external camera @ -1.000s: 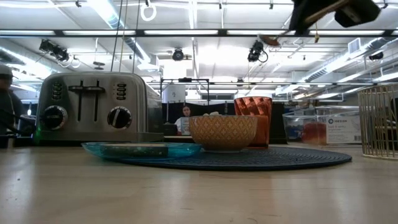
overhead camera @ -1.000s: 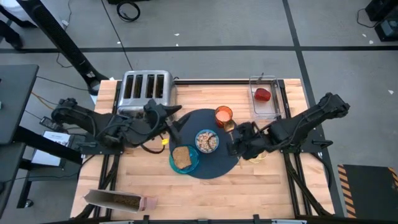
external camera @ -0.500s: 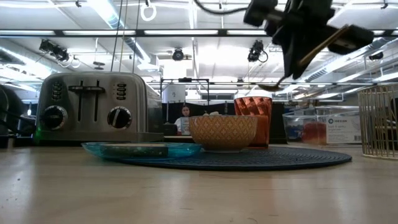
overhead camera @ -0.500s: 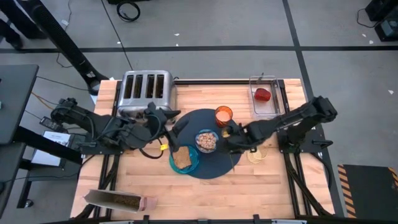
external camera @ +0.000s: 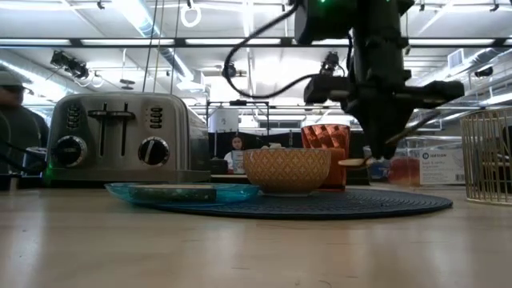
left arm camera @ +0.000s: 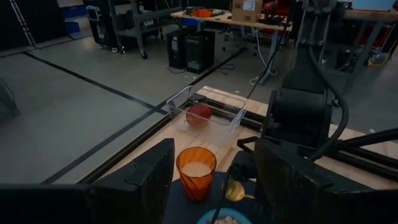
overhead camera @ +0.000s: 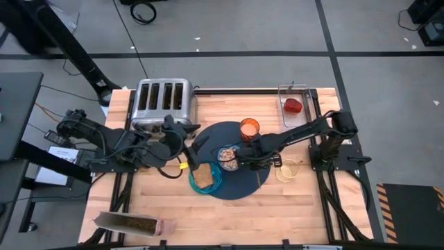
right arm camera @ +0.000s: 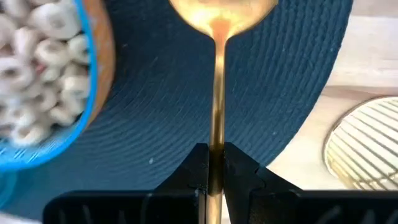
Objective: Arrange a breakfast setting
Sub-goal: Put the gold spoon on the blue table mat to the right of the blue bowl
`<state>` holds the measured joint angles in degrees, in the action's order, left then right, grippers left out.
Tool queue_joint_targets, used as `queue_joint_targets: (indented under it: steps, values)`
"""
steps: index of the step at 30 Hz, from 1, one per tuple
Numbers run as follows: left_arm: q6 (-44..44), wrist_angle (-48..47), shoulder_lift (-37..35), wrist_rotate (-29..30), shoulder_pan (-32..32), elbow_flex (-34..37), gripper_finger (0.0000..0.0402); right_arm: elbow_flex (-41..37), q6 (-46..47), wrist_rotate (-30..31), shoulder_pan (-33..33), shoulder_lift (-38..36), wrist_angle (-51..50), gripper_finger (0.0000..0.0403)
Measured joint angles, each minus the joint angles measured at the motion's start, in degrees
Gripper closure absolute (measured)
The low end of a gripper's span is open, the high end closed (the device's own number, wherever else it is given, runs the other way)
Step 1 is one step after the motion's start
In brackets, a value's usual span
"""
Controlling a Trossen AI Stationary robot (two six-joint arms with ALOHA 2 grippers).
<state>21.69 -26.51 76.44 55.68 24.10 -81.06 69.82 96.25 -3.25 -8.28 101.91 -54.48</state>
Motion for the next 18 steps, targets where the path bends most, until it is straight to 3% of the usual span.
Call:
queue_joint_targets:
  steps: [5, 18]
  values:
    - [2.2, -2.6, 0.0, 0.0, 0.0, 0.0, 0.0173, -0.2, -1.8, 0.1, 1.4, 1.2, -2.0, 0.0373]
    - [3.1, -3.5, 0.0, 0.0, 0.0, 0.0, 0.0173, -6.0, -1.8, -2.7, 3.3, 0.9, 3.7, 0.0373]
